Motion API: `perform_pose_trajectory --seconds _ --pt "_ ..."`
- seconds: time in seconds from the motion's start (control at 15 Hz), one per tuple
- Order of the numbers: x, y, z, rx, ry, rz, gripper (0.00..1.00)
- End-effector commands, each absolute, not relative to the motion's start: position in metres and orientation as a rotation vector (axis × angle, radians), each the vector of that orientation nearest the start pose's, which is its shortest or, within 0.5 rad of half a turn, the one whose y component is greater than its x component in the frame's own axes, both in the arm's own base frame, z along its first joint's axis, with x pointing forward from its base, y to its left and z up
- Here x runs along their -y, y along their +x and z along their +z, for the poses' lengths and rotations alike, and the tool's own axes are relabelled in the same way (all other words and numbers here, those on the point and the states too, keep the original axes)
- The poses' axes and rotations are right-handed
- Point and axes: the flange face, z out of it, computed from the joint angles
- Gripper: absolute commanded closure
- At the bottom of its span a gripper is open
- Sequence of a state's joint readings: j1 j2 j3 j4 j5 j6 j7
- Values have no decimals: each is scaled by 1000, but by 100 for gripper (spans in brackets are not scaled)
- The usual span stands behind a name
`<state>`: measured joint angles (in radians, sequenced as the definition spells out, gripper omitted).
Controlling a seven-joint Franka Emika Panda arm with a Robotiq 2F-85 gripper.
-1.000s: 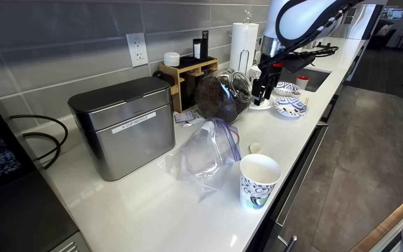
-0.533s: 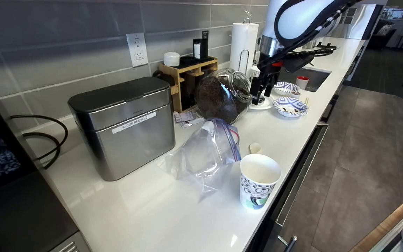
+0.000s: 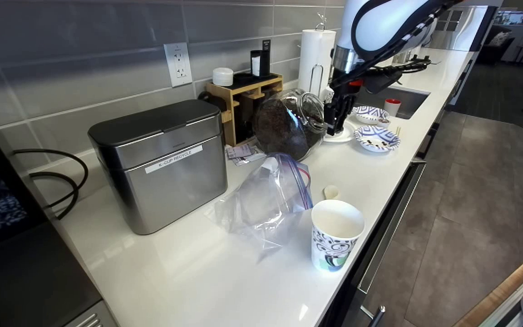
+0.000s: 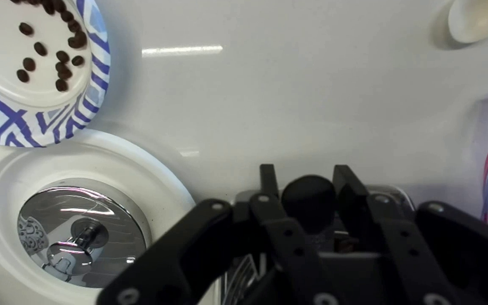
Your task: Push the silver spoon into the glass container then place the silver lid on the container.
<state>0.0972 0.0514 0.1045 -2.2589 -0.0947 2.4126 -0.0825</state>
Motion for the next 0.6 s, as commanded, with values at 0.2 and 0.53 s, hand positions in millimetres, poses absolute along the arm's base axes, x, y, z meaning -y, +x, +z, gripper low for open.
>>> perform_pose_trajectory --seconds 0.2,0.53 --pt "-111 539 341 595 -3124 -175 92" --pt "-113 539 350 634 -3120 -199 92"
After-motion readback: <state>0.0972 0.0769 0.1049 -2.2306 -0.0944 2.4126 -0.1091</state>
